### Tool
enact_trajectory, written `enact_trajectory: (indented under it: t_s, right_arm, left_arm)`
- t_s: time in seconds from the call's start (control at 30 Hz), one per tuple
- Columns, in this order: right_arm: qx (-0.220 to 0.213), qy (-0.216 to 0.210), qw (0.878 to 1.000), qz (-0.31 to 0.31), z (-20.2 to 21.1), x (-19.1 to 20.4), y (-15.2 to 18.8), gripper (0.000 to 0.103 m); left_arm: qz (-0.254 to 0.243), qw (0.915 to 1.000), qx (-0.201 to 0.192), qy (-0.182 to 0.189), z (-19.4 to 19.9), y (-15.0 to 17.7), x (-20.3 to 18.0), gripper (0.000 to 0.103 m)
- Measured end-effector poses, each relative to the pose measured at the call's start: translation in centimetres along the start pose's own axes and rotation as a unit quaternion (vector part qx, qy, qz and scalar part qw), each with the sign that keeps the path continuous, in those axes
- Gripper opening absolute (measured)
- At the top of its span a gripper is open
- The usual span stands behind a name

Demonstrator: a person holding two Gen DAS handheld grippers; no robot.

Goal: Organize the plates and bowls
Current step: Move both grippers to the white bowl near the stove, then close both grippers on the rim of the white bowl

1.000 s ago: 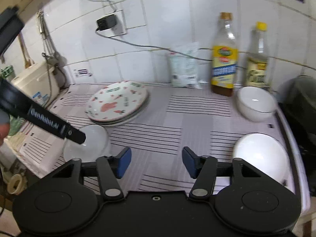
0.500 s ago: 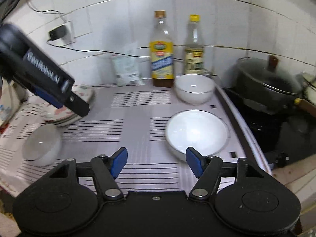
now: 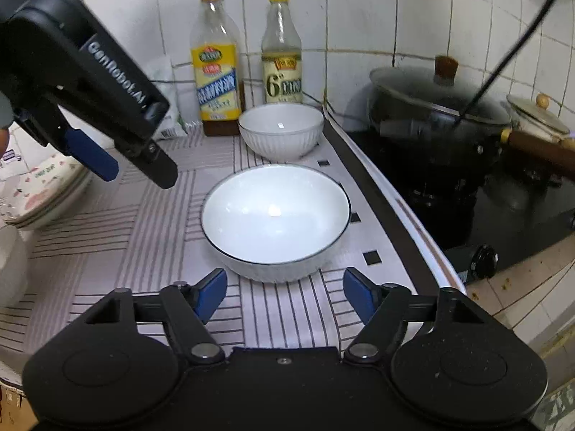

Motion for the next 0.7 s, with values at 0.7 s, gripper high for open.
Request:
enact_trajectory:
  t_s: [0.7]
  right_arm:
    - [0.001,-0.005,1.0,0.013,-7.0,-0.6,0.3,0.095]
  left_arm:
    - [-0.03,0.9978,0.059,0.012,-7.9,-0.9,-3.1,0.053]
Point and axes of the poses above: each gripper's, at about its wrist camera, not at the fingertips, and z roughly against the way its jaws point, x to its left, y to its underside, the point moved 5 cm from there along -z, roughly the way its jaws point, and after that the axes turned 9 degrees about -y, right-handed, at the moved point
